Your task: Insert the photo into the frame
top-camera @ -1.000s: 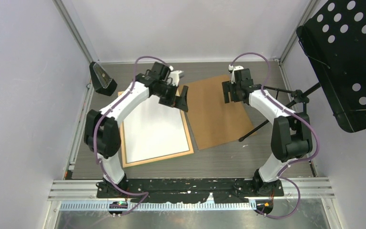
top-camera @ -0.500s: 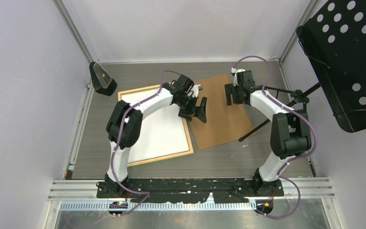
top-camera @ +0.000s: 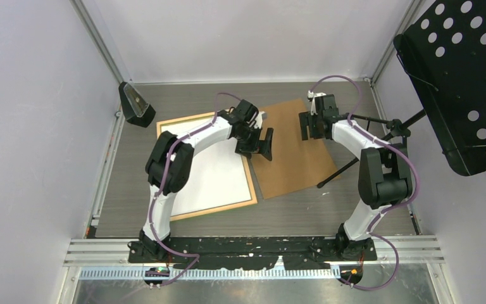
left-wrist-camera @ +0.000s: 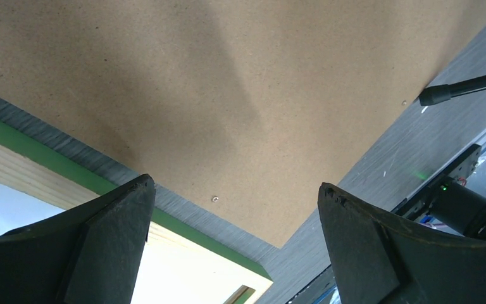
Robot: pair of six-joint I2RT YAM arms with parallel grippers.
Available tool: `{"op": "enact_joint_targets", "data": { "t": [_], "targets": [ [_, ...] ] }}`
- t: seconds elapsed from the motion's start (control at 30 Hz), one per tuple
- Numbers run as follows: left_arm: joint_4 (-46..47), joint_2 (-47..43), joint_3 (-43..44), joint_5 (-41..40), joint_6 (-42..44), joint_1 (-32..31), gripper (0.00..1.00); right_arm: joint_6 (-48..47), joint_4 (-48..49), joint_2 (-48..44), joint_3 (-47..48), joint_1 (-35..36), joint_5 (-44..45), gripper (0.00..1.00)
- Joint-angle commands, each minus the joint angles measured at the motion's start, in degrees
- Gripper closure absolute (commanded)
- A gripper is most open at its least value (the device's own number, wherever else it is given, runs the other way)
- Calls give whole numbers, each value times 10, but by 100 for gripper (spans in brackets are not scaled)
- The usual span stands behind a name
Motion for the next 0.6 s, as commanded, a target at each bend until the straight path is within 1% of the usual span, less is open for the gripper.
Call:
{"op": "enact_joint_targets", "data": {
  "t": [0.0, 0.4, 0.57],
  "targets": [
    [15, -5, -14, -22, 11, 2, 2, -3, 21, -3, 1, -5, -7, 20],
    [18, -23, -52, -69, 16, 11, 2, -3, 24, -4, -3, -11, -9, 21],
    [20, -20, -59, -67, 7, 26, 2, -5, 25, 8, 4, -12, -7, 21]
  ]
}}
